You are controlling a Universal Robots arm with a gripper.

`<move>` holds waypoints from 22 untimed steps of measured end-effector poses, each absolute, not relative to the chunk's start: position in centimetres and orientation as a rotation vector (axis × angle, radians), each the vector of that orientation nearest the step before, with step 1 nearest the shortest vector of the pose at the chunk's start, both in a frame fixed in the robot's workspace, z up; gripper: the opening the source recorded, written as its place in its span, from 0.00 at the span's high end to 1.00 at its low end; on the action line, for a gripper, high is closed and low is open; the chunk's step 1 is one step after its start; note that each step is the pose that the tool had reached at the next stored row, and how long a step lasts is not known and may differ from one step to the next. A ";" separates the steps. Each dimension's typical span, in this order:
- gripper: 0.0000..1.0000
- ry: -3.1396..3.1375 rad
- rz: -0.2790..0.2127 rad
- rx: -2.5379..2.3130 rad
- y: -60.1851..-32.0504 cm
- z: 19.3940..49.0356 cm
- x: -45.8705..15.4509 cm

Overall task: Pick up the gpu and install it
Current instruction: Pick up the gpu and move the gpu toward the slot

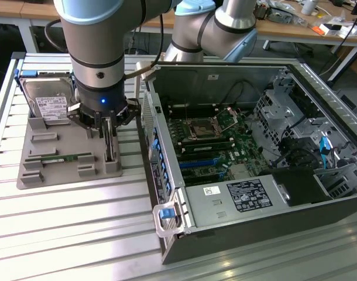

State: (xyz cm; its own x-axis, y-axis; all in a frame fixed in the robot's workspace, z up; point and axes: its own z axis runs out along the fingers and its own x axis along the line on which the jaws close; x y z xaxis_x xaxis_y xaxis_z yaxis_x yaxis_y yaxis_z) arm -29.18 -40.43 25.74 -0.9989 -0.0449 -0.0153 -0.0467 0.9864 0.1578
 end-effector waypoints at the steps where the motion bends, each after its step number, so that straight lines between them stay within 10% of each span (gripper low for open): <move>1: 0.66 3.119 0.248 -0.072 -40.4 25.7 -29.2; 9: 0.66 3.119 0.250 -0.072 -40.4 26.2 -29.2; 15: 0.87 3.120 0.245 -0.072 -40.4 26.5 -29.2; 22: 0.87 3.131 0.079 -0.074 -40.2 26.5 -29.1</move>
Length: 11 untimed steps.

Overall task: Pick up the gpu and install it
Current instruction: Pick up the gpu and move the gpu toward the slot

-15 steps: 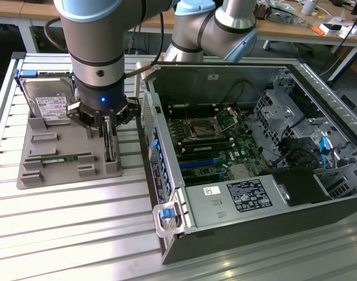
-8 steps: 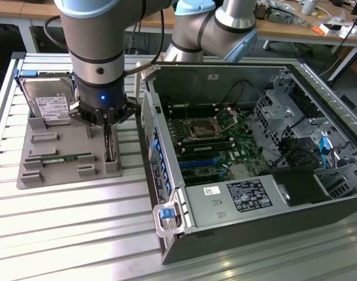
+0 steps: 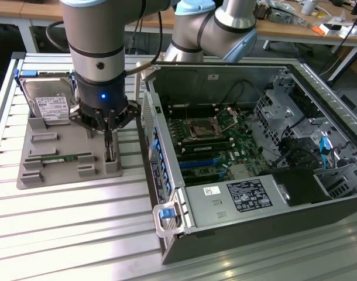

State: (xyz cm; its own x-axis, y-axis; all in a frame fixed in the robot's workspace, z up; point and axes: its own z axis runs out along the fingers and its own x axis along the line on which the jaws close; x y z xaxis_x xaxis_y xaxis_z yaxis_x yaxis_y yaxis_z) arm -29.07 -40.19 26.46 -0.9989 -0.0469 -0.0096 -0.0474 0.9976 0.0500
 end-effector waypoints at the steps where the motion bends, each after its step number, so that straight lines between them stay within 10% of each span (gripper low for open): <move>1: 0.87 3.131 0.079 -0.075 -39.9 26.5 -29.0; 11: 0.87 3.132 0.056 -0.101 -37.1 26.5 -29.0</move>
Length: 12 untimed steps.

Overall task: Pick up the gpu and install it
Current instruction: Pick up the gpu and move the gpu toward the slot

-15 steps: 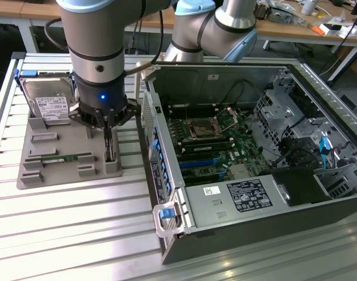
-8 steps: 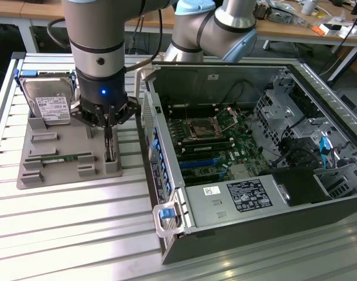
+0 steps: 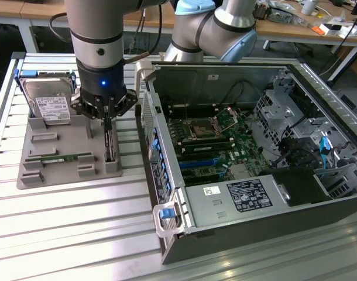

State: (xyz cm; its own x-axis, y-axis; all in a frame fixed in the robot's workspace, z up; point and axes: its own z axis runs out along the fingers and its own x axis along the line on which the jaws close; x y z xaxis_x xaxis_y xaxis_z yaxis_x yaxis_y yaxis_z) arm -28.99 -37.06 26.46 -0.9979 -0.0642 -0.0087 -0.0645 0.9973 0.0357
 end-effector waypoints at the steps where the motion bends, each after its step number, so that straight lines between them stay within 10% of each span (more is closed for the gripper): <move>1: 0.80 3.132 0.056 -0.101 -37.1 26.5 -29.0; 4: 0.62 3.132 0.056 -0.101 -37.1 26.5 -29.0; 12: 0.62 3.133 0.056 -0.101 -37.1 24.9 -29.0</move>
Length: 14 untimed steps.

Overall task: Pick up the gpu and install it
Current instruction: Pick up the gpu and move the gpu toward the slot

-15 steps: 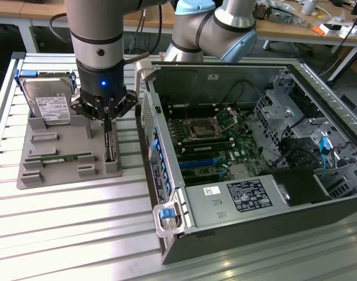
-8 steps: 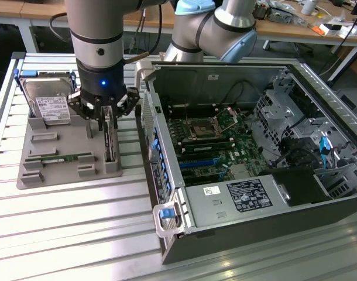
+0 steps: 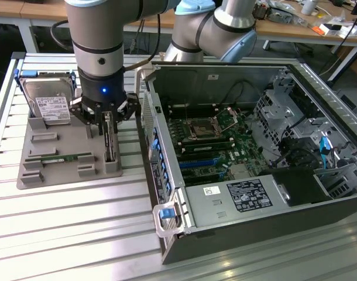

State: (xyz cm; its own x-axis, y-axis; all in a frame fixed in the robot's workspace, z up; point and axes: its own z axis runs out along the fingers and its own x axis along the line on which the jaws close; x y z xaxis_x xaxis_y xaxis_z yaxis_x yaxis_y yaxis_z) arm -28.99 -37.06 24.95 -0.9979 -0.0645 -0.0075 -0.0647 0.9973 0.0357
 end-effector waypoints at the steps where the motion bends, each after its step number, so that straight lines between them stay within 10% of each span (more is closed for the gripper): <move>1: 0.62 3.133 0.056 -0.102 -37.1 24.9 -29.0; 14: 0.74 3.133 0.057 -0.105 -37.1 25.2 -29.0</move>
State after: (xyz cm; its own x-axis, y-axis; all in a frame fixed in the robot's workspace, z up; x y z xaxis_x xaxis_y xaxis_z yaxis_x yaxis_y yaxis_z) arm -28.99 -37.05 25.24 -0.9978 -0.0665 -0.0077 -0.0668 0.9971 0.0361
